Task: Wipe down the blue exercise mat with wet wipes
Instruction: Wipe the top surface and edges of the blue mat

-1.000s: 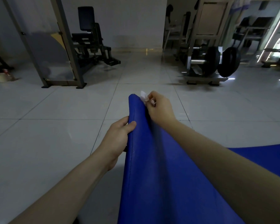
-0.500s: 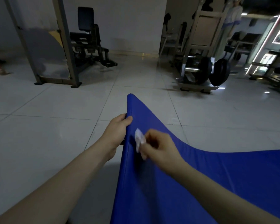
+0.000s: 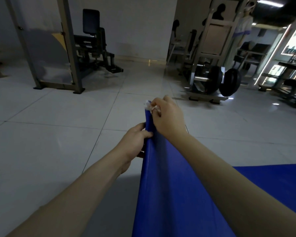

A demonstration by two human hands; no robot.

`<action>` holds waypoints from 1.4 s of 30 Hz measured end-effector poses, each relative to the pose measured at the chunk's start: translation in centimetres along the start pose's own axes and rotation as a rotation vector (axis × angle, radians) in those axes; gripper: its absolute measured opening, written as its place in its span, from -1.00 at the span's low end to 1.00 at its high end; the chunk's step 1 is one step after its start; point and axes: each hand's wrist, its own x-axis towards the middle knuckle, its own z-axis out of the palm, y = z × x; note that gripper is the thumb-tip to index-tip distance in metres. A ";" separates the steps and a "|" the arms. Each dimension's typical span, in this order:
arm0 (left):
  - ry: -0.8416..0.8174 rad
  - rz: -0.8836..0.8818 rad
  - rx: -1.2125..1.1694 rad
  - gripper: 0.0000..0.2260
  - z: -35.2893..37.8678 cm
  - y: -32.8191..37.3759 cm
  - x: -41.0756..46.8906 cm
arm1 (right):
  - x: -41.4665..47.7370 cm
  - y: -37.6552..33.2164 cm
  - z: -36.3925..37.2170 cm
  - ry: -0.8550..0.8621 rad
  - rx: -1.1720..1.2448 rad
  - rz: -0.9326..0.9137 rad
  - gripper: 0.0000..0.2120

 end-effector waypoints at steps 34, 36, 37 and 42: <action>0.004 0.013 0.003 -0.70 -0.3 -0.5 -0.1 | 4.5 0.3 1.8 -0.118 0.197 0.143 -0.93; 0.021 0.004 0.002 -0.71 -0.3 -0.5 0.0 | 3.3 0.0 1.6 -0.150 0.226 0.134 -0.89; 0.031 -0.001 0.004 -0.72 -0.3 -0.6 0.0 | 2.2 -0.1 1.3 -0.177 0.240 0.121 -0.86; 0.059 0.009 0.043 -0.75 -0.7 -0.9 0.0 | -3.9 -0.8 -0.5 -0.234 0.366 0.056 -0.84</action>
